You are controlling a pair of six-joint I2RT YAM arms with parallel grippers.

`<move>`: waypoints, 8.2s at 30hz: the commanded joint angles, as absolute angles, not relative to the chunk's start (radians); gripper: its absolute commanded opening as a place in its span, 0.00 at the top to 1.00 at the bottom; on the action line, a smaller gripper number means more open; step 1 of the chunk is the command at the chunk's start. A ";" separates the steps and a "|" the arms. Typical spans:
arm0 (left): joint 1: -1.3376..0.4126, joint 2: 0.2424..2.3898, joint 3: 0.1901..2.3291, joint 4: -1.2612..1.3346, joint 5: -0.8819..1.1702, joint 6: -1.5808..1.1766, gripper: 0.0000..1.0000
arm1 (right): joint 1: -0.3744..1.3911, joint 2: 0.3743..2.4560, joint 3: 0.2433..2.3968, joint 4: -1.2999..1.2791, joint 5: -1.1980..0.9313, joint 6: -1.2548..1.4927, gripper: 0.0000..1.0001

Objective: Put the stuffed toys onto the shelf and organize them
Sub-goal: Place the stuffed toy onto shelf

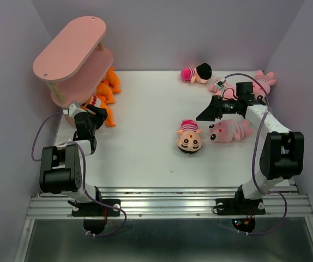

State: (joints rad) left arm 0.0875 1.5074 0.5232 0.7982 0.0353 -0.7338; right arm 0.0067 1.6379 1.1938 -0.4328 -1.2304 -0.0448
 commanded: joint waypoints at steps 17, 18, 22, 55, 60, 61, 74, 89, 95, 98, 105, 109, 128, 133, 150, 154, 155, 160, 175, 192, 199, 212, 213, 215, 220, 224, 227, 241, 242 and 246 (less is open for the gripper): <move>-0.159 1.402 0.757 0.297 -0.293 -0.543 0.28 | -0.009 1.595 1.186 -0.393 -1.270 -0.048 0.00; -0.193 1.422 0.787 0.254 -0.332 -0.543 0.28 | -0.009 1.597 1.186 -0.393 -1.269 -0.048 0.00; -0.262 1.551 0.931 0.111 -0.544 -0.517 0.28 | -0.009 1.597 1.184 -0.393 -1.269 -0.048 0.00; -0.290 1.951 1.353 -0.207 -0.715 -0.468 0.34 | -0.018 1.605 1.187 -0.397 -1.275 -0.057 0.00; -0.281 1.954 1.350 -0.225 -0.716 -0.486 0.41 | -0.018 1.605 1.187 -0.399 -1.276 -0.058 0.00; -0.276 1.954 1.348 -0.225 -0.715 -0.488 0.43 | -0.018 1.603 1.187 -0.397 -1.276 -0.060 0.00; -0.233 1.907 1.293 -0.190 -0.655 -0.485 0.89 | -0.028 1.601 1.187 -0.403 -1.285 -0.063 0.00; -0.181 1.671 1.062 0.041 -0.399 -0.413 1.00 | -0.037 1.598 1.189 -0.410 -1.296 -0.069 0.00; -0.100 1.574 0.959 0.165 -0.230 -0.387 1.00 | -0.037 1.597 1.190 -0.413 -1.301 -0.072 0.00; -0.071 1.546 0.925 0.202 -0.164 -0.383 1.00 | -0.037 1.597 1.190 -0.414 -1.304 -0.074 0.00; -0.009 1.535 0.896 0.253 -0.066 -0.379 1.00 | -0.037 1.595 1.192 -0.416 -1.305 -0.075 0.00; 0.024 1.542 0.897 0.278 -0.023 -0.368 1.00 | -0.037 1.597 1.190 -0.414 -1.304 -0.075 0.00; 0.120 1.503 0.827 0.399 0.060 -0.456 1.00 | -0.037 1.605 1.192 -0.422 -1.308 -0.083 0.00; 0.118 1.511 0.838 0.420 0.060 -0.443 1.00 | -0.046 1.603 1.192 -0.423 -1.310 -0.084 0.00; 0.118 1.526 0.876 0.284 -0.048 -0.397 0.67 | -0.046 1.601 1.198 -0.434 -1.319 -0.092 0.00; 0.118 1.520 0.867 0.287 -0.048 -0.394 0.56 | -0.046 1.601 1.198 -0.436 -1.322 -0.094 0.00; 0.118 1.516 0.862 0.290 -0.043 -0.393 0.52 | -0.046 1.600 1.198 -0.436 -1.322 -0.094 0.00; 0.118 1.471 0.851 0.301 -0.022 -0.368 0.35 | -0.055 1.601 1.200 -0.436 -1.322 -0.094 0.00; 0.094 1.355 0.762 0.321 0.072 -0.290 0.37 | -0.055 1.600 1.200 -0.437 -1.325 -0.095 0.00; -0.179 1.624 0.932 0.002 -0.483 -0.390 0.44 | -0.064 1.601 1.201 -0.443 -1.331 -0.095 0.00; -0.198 1.753 1.029 -0.074 -0.552 -0.397 0.45 | -0.064 1.601 1.201 -0.443 -1.335 -0.097 0.00; -0.199 1.836 1.131 -0.144 -0.603 -0.411 0.67 | -0.074 1.601 1.206 -0.451 -1.347 -0.101 0.00; -0.199 1.836 1.129 -0.143 -0.603 -0.411 0.69 | -0.074 1.601 1.206 -0.451 -1.351 -0.101 0.00; -0.199 1.833 1.129 -0.143 -0.603 -0.407 0.81 | -0.074 1.603 1.206 -0.453 -1.354 -0.101 0.00; -0.199 1.780 1.117 -0.126 -0.624 -0.384 0.91 | -0.083 1.601 1.206 -0.453 -1.358 -0.101 0.00; -0.199 1.715 1.104 -0.100 -0.663 -0.350 0.92 | -0.083 1.603 1.206 -0.454 -1.361 -0.101 0.00; -0.198 1.678 1.095 -0.074 -0.678 -0.330 0.92 | -0.083 1.603 1.207 -0.454 -1.361 -0.101 0.00; -0.164 1.649 1.072 -0.049 -0.661 -0.345 0.92 | -0.092 1.598 1.206 -0.457 -1.365 -0.103 0.00; -0.161 1.638 1.066 -0.046 -0.649 -0.351 0.93 | -0.092 1.598 1.206 -0.457 -1.365 -0.103 0.00; -0.150 1.600 1.002 -0.008 -0.605 -0.357 0.93 | -0.092 1.598 1.206 -0.457 -1.368 -0.103 0.00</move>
